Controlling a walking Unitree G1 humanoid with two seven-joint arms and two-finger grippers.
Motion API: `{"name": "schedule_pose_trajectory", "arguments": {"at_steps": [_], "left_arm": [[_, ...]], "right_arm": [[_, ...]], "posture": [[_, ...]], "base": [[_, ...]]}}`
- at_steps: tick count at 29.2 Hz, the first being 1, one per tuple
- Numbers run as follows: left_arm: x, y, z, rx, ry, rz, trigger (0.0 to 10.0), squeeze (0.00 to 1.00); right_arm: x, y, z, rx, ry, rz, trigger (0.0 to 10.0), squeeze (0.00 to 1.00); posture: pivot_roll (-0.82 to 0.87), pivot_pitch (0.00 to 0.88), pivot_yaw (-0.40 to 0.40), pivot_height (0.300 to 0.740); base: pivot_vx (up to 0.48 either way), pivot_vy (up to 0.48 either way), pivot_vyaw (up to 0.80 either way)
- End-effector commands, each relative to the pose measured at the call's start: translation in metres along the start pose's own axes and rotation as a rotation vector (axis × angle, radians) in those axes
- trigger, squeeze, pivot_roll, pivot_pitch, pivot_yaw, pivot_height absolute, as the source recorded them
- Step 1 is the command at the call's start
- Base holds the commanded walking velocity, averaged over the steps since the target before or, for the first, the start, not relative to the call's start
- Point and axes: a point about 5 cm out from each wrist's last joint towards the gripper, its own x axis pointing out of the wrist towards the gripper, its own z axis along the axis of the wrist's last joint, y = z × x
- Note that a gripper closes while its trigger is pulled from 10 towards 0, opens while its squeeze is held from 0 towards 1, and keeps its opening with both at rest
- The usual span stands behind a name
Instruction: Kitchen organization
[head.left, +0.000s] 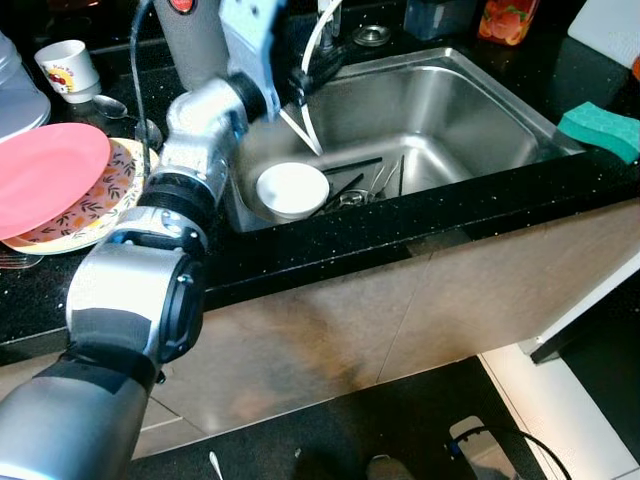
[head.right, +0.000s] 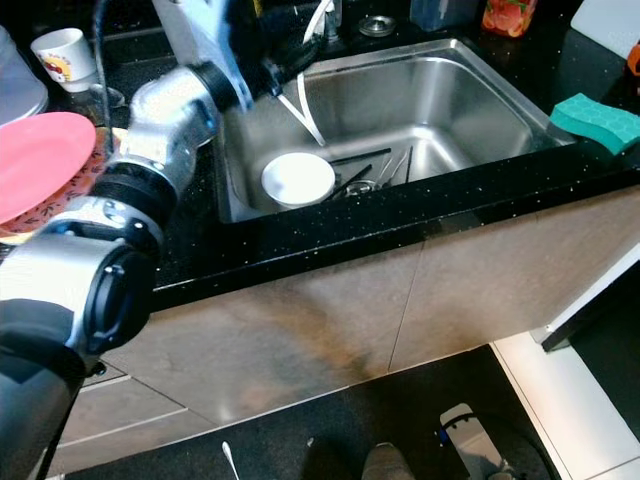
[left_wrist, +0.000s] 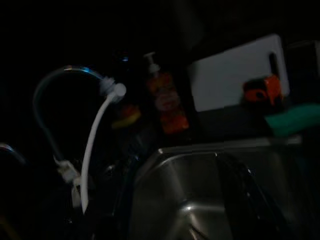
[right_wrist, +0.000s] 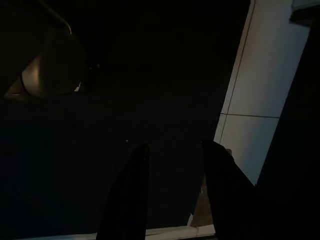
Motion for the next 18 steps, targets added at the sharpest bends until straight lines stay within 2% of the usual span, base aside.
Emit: {"name": "schedule_pose_trajectory", "arguments": {"at_steps": [1,2,4,6,7,10,11,12,14,15,16,18], "left_arm": [[-0.015,-0.002,-0.007,-0.037,-0.004,-0.052,10.0,0.0],[-0.015,-0.002,-0.007,-0.037,-0.004,-0.052,10.0,0.0],[-0.028,-0.013,-0.011,-0.156,-0.038,-0.148,10.0,0.0],[-0.048,-0.035,-0.011,-0.325,-0.083,-0.327,10.0,0.0],[-0.048,-0.035,-0.011,-0.325,-0.083,-0.327,10.0,0.0],[-0.072,-0.067,0.002,-0.484,-0.141,-0.523,10.0,0.0],[-0.072,-0.067,0.002,-0.484,-0.141,-0.523,10.0,0.0],[-0.08,-0.09,0.017,-0.547,-0.191,-0.63,10.0,0.0],[-0.083,-0.096,0.02,-0.56,-0.2,-0.656,10.0,0.0],[-0.086,-0.105,0.023,-0.569,-0.192,-0.697,10.0,0.0],[-0.095,-0.121,0.025,-0.606,-0.16,-0.773,10.0,0.0],[-0.104,-0.133,0.025,-0.647,-0.135,-0.829,10.0,0.0]], "right_arm": [[0.0,0.005,0.001,-0.002,-0.006,0.018,10.0,0.0],[0.0,0.005,0.001,-0.002,-0.006,0.018,10.0,0.0],[0.001,0.004,0.003,0.006,-0.014,0.016,10.0,0.0],[0.001,0.004,0.006,0.037,-0.027,0.013,10.0,0.0],[0.001,0.004,0.006,0.037,-0.027,0.013,10.0,0.0],[0.001,0.003,0.009,0.067,-0.041,0.005,10.0,0.0],[0.001,0.003,0.009,0.067,-0.041,0.005,10.0,0.0],[0.001,0.002,0.011,0.077,-0.057,0.0,10.0,0.0],[0.001,0.002,0.012,0.08,-0.061,-0.001,10.0,0.0],[0.001,0.001,0.013,0.079,-0.063,-0.002,10.0,0.0],[0.002,0.001,0.014,0.082,-0.064,-0.004,10.0,0.0],[0.002,0.001,0.015,0.089,-0.066,-0.007,10.0,0.0]], "posture": [[-0.09,0.084,0.056,0.74],[-0.09,0.084,0.056,0.74],[-0.08,0.075,0.052,0.74],[-0.07,0.062,0.053,0.74],[-0.07,0.062,0.053,0.74],[-0.06,0.046,0.057,0.74],[-0.06,0.046,0.057,0.74],[-0.06,0.041,0.06,0.74],[-0.06,0.041,0.06,0.74],[-0.06,0.034,0.065,0.74],[-0.05,0.031,0.072,0.74],[-0.05,0.031,0.072,0.74]], "base": [[0.0,0.0,0.0],[0.0,0.0,0.0],[0.0,0.0,0.0],[0.0,0.0,0.0],[0.0,0.0,0.0],[0.0,0.0,0.0],[0.0,0.0,0.0],[0.0,0.0,0.0],[0.0,0.0,0.0],[0.0,0.0,0.0],[0.0,0.0,0.0],[0.0,0.0,0.0]]}}
